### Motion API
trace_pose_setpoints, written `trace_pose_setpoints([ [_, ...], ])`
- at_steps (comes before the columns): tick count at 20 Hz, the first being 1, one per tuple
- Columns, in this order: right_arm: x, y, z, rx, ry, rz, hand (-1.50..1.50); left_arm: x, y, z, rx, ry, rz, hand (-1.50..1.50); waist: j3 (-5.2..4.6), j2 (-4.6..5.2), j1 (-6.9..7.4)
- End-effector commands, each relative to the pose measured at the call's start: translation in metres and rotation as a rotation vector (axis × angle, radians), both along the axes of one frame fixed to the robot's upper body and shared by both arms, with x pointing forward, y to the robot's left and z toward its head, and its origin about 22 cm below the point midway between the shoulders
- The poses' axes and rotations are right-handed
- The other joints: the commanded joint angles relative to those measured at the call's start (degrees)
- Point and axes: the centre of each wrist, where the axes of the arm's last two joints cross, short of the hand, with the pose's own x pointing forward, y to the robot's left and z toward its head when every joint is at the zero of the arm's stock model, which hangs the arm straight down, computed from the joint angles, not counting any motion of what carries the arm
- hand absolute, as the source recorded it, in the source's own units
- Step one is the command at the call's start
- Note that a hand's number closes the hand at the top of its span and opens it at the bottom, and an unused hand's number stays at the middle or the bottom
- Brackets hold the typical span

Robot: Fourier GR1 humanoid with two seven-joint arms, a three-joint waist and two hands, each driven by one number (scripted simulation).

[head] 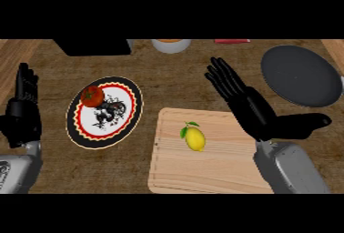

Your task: Pick the lemon from the cutting board and place it in the pan

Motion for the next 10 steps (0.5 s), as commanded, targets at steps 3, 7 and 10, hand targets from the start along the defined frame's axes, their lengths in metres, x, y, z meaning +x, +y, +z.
trace_pose_setpoints([
  [3, 0.028, -0.007, -0.011, -0.249, 0.147, -0.147, -1.5, 0.007, -0.031, 0.018, 0.046, 0.111, -0.232, 0.0, -2.06, 1.45, 0.88],
  [7, 0.039, -0.072, -0.006, -0.911, 0.087, -0.295, -1.5, -0.007, -0.048, -0.015, 0.007, 0.238, -0.358, 0.0, -4.51, 1.95, -0.34],
  [10, 0.037, -0.062, -0.04, -0.983, 0.093, -0.492, 1.5, -0.014, -0.063, -0.02, -0.023, 0.333, -0.493, 0.0, -2.26, 1.59, 1.05],
])
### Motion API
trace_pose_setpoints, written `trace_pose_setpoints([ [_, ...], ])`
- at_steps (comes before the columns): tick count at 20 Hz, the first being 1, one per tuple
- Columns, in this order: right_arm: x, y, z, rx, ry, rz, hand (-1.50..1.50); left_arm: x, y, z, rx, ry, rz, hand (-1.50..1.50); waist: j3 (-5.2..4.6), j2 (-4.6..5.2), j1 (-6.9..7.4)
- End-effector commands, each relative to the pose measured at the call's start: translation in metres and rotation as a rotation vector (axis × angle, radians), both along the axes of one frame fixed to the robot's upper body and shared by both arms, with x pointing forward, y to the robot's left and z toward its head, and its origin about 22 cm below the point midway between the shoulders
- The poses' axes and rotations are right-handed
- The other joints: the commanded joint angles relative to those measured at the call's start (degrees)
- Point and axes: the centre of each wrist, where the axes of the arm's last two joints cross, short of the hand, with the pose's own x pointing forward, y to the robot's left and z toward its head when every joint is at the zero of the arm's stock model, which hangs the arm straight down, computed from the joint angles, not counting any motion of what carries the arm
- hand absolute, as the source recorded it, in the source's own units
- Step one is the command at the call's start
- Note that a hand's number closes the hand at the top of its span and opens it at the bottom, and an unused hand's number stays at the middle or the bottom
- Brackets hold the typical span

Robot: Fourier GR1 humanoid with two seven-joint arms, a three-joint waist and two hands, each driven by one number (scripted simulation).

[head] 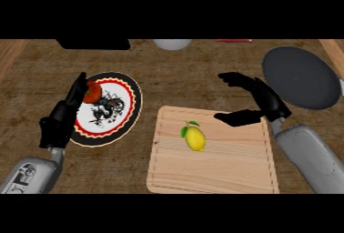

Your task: Pick the lemon from the cutting board and place it in the pan

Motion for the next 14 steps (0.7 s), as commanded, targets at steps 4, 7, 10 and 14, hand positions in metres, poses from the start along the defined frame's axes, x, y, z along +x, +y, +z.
trace_pose_setpoints([
  [4, -0.018, 0.04, -0.061, -0.142, -0.088, -0.267, -1.5, 0.001, -0.008, 0.01, -0.027, 0.146, -0.116, 0.0, 0.54, -0.39, -0.38],
  [7, -0.025, 0.032, -0.062, -0.249, 0.018, -0.149, -1.5, -0.014, -0.022, 0.007, -0.048, 0.148, -0.149, 0.0, 0.52, -0.51, -0.51],
  [10, -0.012, 0.034, -0.053, -0.476, 0.098, -0.111, -1.5, -0.017, -0.008, 0.007, -0.018, 0.138, -0.158, 0.0, 0.45, -0.52, 0.12],
  [14, 0.01, 0.067, 0.001, -0.663, 0.127, -0.082, -1.5, -0.017, -0.016, 0.014, -0.028, 0.152, -0.16, 0.0, 0.44, -0.68, 0.13],
])
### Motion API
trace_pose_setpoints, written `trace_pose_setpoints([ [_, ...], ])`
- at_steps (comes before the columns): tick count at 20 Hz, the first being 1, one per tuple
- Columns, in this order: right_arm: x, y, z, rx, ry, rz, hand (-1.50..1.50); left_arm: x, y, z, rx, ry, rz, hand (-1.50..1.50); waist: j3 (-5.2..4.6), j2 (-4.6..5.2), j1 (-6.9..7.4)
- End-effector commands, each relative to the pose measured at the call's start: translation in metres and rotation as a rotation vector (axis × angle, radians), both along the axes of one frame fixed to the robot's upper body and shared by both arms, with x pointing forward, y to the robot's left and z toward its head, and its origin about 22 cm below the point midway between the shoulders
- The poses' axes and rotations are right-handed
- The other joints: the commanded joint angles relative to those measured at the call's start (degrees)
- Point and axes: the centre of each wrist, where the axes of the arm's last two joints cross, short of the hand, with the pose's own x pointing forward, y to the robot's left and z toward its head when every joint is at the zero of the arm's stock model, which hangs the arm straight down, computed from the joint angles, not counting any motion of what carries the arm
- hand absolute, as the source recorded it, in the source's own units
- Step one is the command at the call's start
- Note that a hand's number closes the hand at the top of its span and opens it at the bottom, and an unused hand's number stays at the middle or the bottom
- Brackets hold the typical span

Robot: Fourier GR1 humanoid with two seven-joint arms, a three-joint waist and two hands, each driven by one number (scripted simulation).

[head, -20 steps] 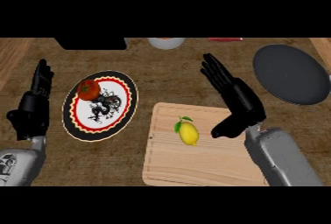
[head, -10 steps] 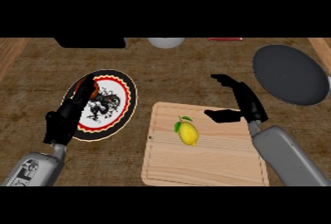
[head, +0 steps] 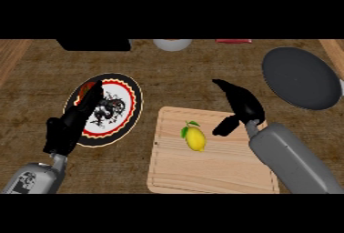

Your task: Pick the lemon from the cutting board and place it in the pan

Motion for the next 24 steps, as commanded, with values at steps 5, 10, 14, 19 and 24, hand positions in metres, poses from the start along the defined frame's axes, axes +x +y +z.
trace_pose_setpoints([
  [5, 0.023, 0.067, 0.056, -0.372, 0.3, 0.111, -1.5, -0.001, -0.003, 0.003, 0.006, 0.001, -0.017, 0.0, -0.08, 0.03, 1.05],
  [10, 0.03, 0.109, 0.06, -0.47, 0.525, 0.166, -1.5, 0.001, 0.0, 0.01, -0.003, 0.009, -0.006, 0.0, 0.02, 0.2, 0.69],
  [14, 0.034, 0.13, 0.056, -0.494, 0.618, 0.172, -1.5, -0.004, -0.001, 0.01, 0.001, 0.011, -0.006, 0.0, 0.05, 0.19, 0.45],
  [19, 0.02, 0.144, 0.044, -0.558, 0.588, 0.156, -1.5, -0.003, 0.01, 0.004, 0.005, -0.001, 0.007, 0.0, 0.05, 0.04, -0.34],
  [24, 0.02, 0.146, 0.053, -0.612, 0.582, 0.146, -1.5, 0.003, 0.007, 0.005, 0.005, 0.013, 0.014, 0.0, 0.06, -0.08, -1.03],
])
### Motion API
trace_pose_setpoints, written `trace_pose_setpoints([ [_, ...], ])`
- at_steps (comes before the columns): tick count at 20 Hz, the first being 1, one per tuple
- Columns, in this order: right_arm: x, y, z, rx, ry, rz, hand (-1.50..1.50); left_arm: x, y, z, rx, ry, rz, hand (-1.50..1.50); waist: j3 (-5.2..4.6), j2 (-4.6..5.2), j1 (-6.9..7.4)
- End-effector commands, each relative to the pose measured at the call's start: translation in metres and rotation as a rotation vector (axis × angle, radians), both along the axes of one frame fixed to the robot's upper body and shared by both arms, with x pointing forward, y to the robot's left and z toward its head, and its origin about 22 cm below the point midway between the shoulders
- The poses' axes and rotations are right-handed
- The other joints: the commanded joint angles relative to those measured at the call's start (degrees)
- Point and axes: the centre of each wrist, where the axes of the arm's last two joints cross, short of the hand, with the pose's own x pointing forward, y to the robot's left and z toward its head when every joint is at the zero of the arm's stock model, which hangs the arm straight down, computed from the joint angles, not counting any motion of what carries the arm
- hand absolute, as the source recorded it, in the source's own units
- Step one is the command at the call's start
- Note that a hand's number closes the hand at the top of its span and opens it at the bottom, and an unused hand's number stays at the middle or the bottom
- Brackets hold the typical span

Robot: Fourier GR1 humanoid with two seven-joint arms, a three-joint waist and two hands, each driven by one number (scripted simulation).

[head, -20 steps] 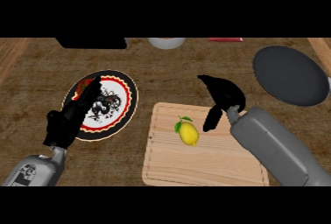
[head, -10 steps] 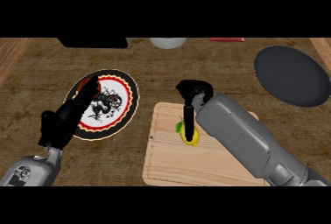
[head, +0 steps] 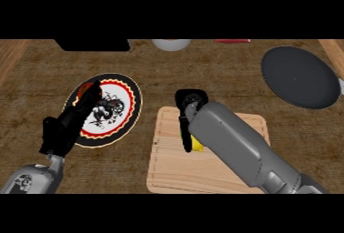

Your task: Pick the lemon from the cutting board and place it in the pan

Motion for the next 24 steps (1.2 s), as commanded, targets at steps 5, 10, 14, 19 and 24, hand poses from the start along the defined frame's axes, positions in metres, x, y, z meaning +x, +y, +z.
trace_pose_setpoints([
  [5, -0.008, 0.011, 0.003, -0.182, 0.023, -0.023, -1.5, 0.003, 0.002, 0.003, -0.015, -0.001, 0.009, 0.0, 0.01, -0.13, -0.57],
  [10, -0.007, 0.014, -0.01, -0.187, 0.027, -0.041, -1.5, -0.01, 0.005, -0.006, -0.006, -0.002, 0.005, 0.0, 0.02, -0.02, 0.11],
  [14, -0.02, 0.004, -0.036, -0.184, -0.003, -0.031, -1.5, 0.009, -0.004, 0.016, -0.018, 0.002, 0.007, 0.0, 0.04, 0.04, -0.29],
  [19, -0.029, 0.004, -0.047, -0.186, 0.05, 0.006, -1.5, 0.003, -0.011, -0.002, -0.009, -0.007, -0.004, 0.0, 0.02, 0.09, -0.29],
  [24, -0.026, -0.004, -0.055, -0.167, 0.104, 0.086, 1.5, 0.003, -0.003, 0.019, -0.007, 0.006, 0.01, 0.0, 0.04, 0.09, 0.02],
])
